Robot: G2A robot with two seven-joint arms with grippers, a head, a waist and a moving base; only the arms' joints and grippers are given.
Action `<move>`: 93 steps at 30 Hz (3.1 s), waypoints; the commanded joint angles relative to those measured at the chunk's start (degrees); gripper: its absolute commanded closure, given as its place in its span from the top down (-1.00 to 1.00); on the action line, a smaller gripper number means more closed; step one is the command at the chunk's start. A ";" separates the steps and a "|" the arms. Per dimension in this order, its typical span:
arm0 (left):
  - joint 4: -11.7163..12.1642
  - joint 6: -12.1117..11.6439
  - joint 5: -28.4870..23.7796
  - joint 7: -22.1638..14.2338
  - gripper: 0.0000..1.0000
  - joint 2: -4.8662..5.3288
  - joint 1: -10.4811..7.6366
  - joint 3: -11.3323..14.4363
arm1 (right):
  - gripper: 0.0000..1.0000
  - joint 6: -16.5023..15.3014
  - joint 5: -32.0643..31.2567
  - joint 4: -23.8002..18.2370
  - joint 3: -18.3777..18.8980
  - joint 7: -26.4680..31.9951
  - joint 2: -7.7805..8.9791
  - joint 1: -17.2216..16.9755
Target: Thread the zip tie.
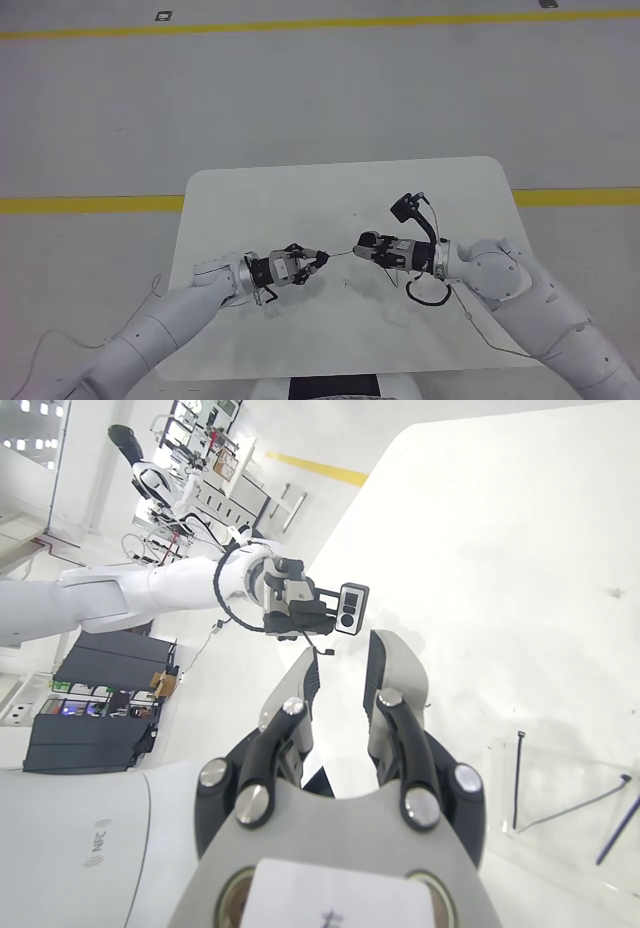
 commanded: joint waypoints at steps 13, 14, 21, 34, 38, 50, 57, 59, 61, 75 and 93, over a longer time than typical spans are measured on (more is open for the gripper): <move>0.05 0.00 -0.60 -0.81 -1.00 0.14 -0.58 1.56 | -0.72 0.00 4.62 0.48 -0.69 -1.04 0.56 0.84; 0.00 0.00 -0.97 -1.22 -1.00 0.14 -0.54 1.69 | -0.70 0.00 5.08 0.55 -0.57 -1.11 0.58 0.82; 0.26 0.00 -1.74 -2.23 -1.00 0.22 -1.03 2.46 | 1.00 0.00 7.82 0.92 0.36 -1.27 0.53 0.43; 1.69 0.00 -4.36 -1.89 -1.00 -0.31 1.60 1.36 | 1.00 0.00 9.56 1.16 0.92 -1.26 0.38 -0.22; 3.11 0.00 -4.36 -4.31 -1.00 -1.14 2.94 1.49 | 1.00 0.00 12.17 1.25 1.90 1.19 0.34 -0.71; 7.86 0.00 -4.36 -12.48 -1.00 -3.47 1.98 4.96 | 0.68 0.00 15.79 2.34 2.74 7.49 -0.89 -0.10; 10.32 0.00 -4.36 -15.56 -1.00 -4.72 1.79 5.79 | -0.02 0.00 15.68 3.50 1.99 9.10 -2.30 0.82; 10.86 0.00 -4.36 -15.79 -1.00 -5.01 1.59 5.84 | -0.06 0.00 15.50 3.91 1.82 9.40 -2.64 0.96; 11.39 0.00 -4.36 -15.96 -1.00 -5.31 1.42 5.81 | -0.10 0.00 15.57 4.39 1.76 9.82 -3.02 1.11; 13.37 0.00 -4.36 -16.54 -1.00 -6.87 1.85 4.08 | -0.20 0.00 15.99 5.19 3.01 15.12 -4.87 1.11; 14.56 0.00 -4.36 -16.87 -1.00 -7.97 2.05 3.03 | -0.38 0.00 13.67 6.06 3.49 17.35 -6.87 0.79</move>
